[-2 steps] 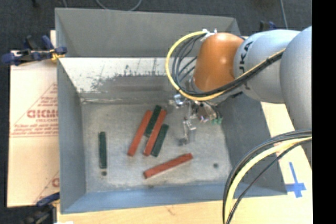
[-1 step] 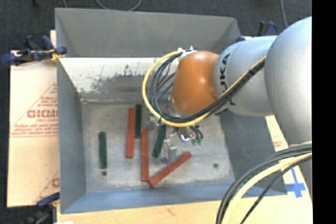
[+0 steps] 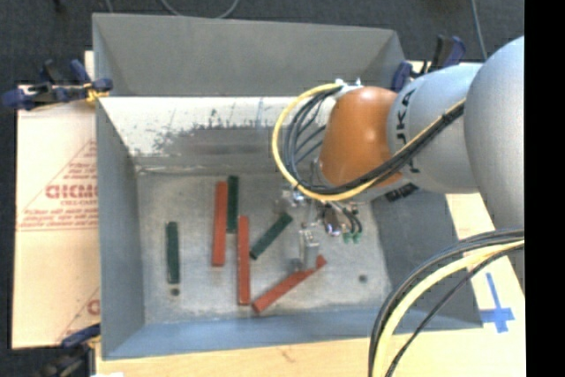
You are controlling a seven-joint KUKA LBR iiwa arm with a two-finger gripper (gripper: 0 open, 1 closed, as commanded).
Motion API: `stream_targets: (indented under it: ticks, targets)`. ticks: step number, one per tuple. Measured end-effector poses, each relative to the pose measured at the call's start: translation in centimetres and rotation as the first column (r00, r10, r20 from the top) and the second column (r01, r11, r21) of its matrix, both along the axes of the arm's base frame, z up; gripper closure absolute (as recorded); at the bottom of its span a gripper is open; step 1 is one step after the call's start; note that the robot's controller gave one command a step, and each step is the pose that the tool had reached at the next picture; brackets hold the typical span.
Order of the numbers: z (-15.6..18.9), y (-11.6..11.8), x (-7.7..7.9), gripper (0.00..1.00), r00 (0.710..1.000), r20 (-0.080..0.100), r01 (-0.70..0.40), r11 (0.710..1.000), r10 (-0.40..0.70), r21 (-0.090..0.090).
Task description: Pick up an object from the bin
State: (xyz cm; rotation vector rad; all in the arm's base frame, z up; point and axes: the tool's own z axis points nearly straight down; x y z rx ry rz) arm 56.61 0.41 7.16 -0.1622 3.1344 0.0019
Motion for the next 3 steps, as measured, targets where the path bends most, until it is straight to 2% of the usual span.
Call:
stream_targets:
  ticks: [1, 2, 3]
  targets:
    - [0.0, 0.0, 0.0, 1.00, 1.000, 0.002, -0.006, 1.000, 0.006, -0.002]
    - [9.8, 0.9, 0.8, 1.00, 1.000, 0.009, 0.014, 1.000, -0.014, 0.000]
    - [15.2, 3.0, 3.9, 1.00, 1.000, 0.010, 0.023, 1.000, -0.023, 0.001]
